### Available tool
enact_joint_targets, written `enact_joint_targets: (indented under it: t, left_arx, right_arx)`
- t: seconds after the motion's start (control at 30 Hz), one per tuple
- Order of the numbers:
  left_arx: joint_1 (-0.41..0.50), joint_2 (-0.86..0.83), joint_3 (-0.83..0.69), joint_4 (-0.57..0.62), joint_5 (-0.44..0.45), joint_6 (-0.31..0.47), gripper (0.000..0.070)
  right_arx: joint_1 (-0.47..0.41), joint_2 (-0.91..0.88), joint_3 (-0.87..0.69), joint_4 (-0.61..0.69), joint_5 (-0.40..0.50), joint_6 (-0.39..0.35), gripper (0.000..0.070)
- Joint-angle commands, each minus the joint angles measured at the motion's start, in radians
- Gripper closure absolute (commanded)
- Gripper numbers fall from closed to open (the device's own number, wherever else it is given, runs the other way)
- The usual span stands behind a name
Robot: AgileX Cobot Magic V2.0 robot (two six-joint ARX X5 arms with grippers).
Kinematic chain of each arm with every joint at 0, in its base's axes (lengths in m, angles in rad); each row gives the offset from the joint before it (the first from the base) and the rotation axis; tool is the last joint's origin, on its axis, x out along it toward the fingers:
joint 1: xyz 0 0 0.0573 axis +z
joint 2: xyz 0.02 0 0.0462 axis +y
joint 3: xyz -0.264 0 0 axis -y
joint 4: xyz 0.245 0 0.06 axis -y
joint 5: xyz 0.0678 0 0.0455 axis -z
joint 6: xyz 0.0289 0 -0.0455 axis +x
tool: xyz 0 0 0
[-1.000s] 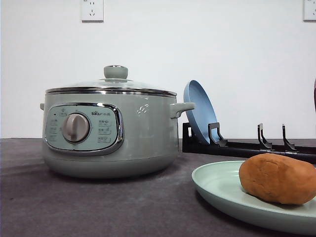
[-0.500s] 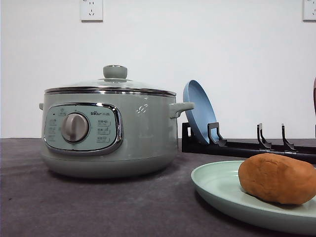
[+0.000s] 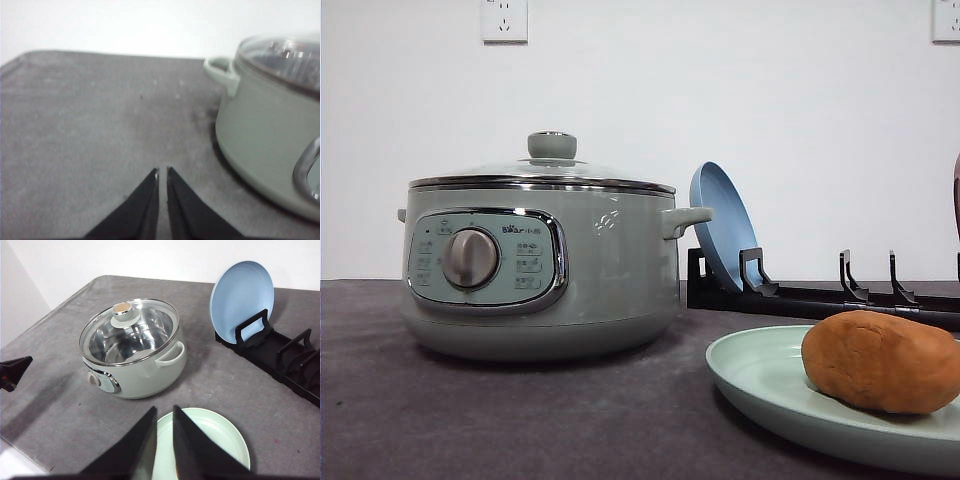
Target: Transfer potato from steamer to green plate
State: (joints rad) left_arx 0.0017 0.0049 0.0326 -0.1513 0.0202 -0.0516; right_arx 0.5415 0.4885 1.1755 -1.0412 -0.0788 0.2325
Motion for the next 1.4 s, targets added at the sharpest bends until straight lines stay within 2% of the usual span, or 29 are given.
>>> enact_joint_targets:
  t: [0.0, 1.1, 1.2, 1.37]
  left_arx:
    - [-0.001, -0.002, -0.021, -0.002, -0.019, -0.018, 0.0675]
    - [-0.004, 0.004, -0.021, -0.007, -0.024, -0.017, 0.0675]
    - [-0.004, 0.004, -0.021, -0.007, -0.024, -0.017, 0.0675]
    - [-0.004, 0.004, -0.021, -0.007, -0.024, -0.017, 0.0675]
  right_arx:
    - [0.005, 0.002, 0.016, 0.011, 0.0, -0.005, 0.0651]
    - [0.003, 0.001, 0.015, 0.015, 0.002, -0.005, 0.0651]
    - [-0.051, -0.005, 0.004, 0.025, 0.0, -0.007, 0.0651]
    - [-0.264, -0.086, -0.186, 0.217, -0.017, -0.092, 0.0651]
